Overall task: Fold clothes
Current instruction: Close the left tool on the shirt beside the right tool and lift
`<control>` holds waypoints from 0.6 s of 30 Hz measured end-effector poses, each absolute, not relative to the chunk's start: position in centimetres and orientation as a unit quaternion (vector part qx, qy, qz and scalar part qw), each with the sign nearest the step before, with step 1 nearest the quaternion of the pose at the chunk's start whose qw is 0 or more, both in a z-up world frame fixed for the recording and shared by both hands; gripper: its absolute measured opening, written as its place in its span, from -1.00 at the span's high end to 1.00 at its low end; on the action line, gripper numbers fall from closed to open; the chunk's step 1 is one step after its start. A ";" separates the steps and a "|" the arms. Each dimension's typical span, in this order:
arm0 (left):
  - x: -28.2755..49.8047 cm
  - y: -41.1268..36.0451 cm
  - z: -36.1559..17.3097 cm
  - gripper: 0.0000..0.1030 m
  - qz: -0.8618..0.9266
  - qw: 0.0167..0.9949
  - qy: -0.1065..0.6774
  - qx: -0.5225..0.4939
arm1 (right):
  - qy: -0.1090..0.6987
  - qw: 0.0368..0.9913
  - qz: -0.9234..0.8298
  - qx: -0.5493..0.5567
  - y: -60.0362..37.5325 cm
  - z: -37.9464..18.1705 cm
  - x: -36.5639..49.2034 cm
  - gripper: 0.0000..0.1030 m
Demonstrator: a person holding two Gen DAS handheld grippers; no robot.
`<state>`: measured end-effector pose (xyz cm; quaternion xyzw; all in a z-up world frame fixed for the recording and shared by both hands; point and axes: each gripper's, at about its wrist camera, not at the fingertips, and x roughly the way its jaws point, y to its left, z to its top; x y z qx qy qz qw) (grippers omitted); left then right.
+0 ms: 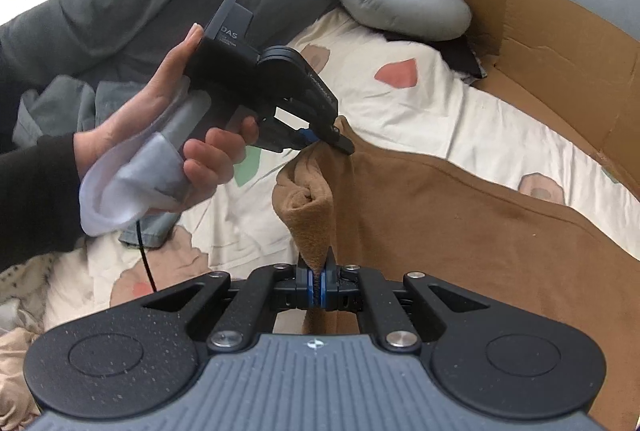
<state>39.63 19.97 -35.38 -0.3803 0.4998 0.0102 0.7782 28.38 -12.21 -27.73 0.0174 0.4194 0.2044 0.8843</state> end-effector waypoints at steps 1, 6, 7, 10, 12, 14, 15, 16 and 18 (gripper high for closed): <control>39.8 19.5 -35.0 0.83 0.010 0.781 0.498 -0.378 | 0.416 0.886 0.204 0.020 -12.7 -27.5 28.3 0.97; 40.7 17.2 -33.7 0.83 0.004 0.786 0.495 -0.371 | 0.409 0.891 0.193 0.040 -15.3 -26.9 27.9 0.97; 41.0 16.7 -33.5 0.83 0.003 0.786 0.495 -0.370 | 0.408 0.892 0.191 0.043 -15.9 -26.9 27.8 0.97; 41.4 15.5 -32.7 0.83 0.003 0.788 0.495 -0.367 | 0.403 0.895 0.187 0.046 -17.9 -26.9 27.2 0.97; 41.6 14.4 -32.3 0.83 0.005 0.789 0.494 -0.364 | 0.399 0.898 0.179 0.048 -19.3 -26.9 26.6 0.97; 42.2 13.0 -31.8 0.83 0.006 0.793 0.494 -0.356 | 0.398 0.899 0.171 0.057 -20.7 -27.0 26.1 0.97; 42.3 12.2 -31.4 0.83 0.004 0.795 0.494 -0.352 | 0.398 0.900 0.166 0.066 -21.4 -27.0 25.9 0.97; 42.5 11.4 -31.1 0.83 0.003 0.797 0.494 -0.348 | 0.398 0.900 0.162 0.075 -22.1 -27.1 25.6 0.97; 42.8 10.0 -30.4 0.83 -0.001 0.800 0.495 -0.340 | 0.398 0.900 0.152 0.093 -23.4 -27.3 25.0 0.97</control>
